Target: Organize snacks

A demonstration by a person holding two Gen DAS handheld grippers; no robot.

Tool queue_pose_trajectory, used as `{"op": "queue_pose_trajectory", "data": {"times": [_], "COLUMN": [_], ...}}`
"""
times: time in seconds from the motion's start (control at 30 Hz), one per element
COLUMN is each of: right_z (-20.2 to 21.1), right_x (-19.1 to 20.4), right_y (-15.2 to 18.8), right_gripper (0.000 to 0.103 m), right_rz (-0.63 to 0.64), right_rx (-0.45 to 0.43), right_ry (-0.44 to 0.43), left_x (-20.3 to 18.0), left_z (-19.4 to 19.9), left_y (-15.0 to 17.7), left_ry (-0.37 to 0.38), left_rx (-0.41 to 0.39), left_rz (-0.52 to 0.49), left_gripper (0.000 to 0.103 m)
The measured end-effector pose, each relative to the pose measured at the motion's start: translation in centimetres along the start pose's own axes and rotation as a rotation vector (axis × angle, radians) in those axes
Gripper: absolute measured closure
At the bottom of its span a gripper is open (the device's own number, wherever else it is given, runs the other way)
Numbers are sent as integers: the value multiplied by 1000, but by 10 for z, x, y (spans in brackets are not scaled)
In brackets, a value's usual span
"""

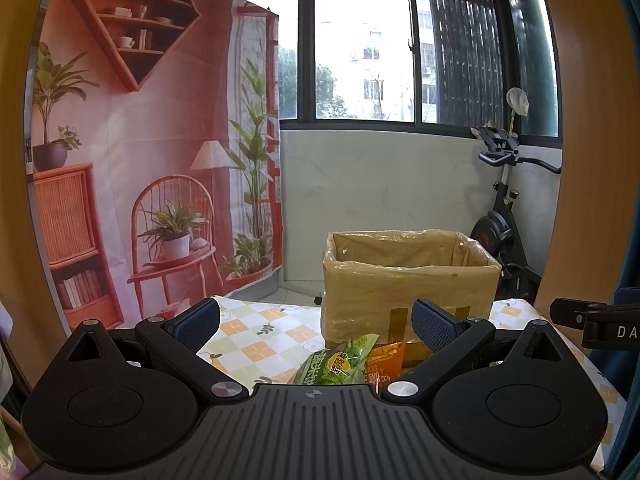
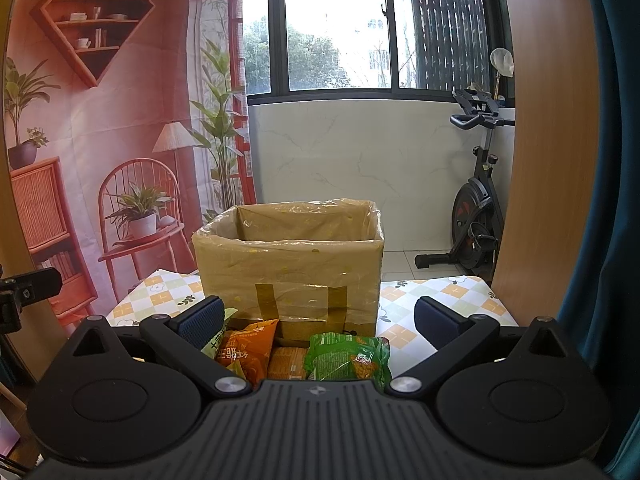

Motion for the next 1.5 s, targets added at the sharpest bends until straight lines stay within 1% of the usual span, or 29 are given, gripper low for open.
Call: {"op": "queue_pose_trajectory", "data": {"times": [0.5, 0.67, 0.77, 0.87, 0.93, 1.03, 1.17, 1.27, 1.33, 1.4, 1.5], "right_z": [0, -3, -3, -6, -9, -19, -36, -51, -61, -70, -77], "right_x": [-3, -1, -1, -3, -5, -8, -7, -6, -7, -8, -4], "right_y": [-2, 0, 0, -1, -6, -15, -24, -26, -24, -20, -11], "right_gripper": [0, 0, 0, 0, 0, 0, 0, 0, 0, 0, 0], "right_rz": [-3, -6, -9, -13, -16, -5, 32, 27, 9, -4, 32], "right_rx": [2, 1, -3, -37, -66, -102, -132, -130, -132, -134, -170], "right_ry": [1, 3, -1, -34, -58, -69, -78, -81, -103, -106, -132], "left_x": [-1, -1, 0, 7, 14, 29, 47, 46, 44, 40, 31], "left_z": [0, -4, -8, -13, -21, -38, -56, -68, -77, -81, -88], "left_y": [1, 2, 1, -5, -12, -22, -27, -26, -23, -18, -5], "left_ry": [4, 9, -10, -63, -97, -94, -110, -114, -101, -92, -66], "left_rx": [6, 26, 26, -8, -33, -36, -79, -83, -85, -93, -91], "left_rz": [1, 4, -5, -15, -18, 16, 72, 69, 59, 54, 25], "left_gripper": [0, 0, 0, 0, 0, 0, 0, 0, 0, 0, 0]}}
Point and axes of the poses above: each gripper's, at about its wrist camera, not at the fingertips, and z roughly against the way its jaws point, x to its left, y to its underside, the point moved 5 cm from there along -z, roughly the way its jaws point, and after that the axes turned 6 degrees about -y, right-handed, at the moved point
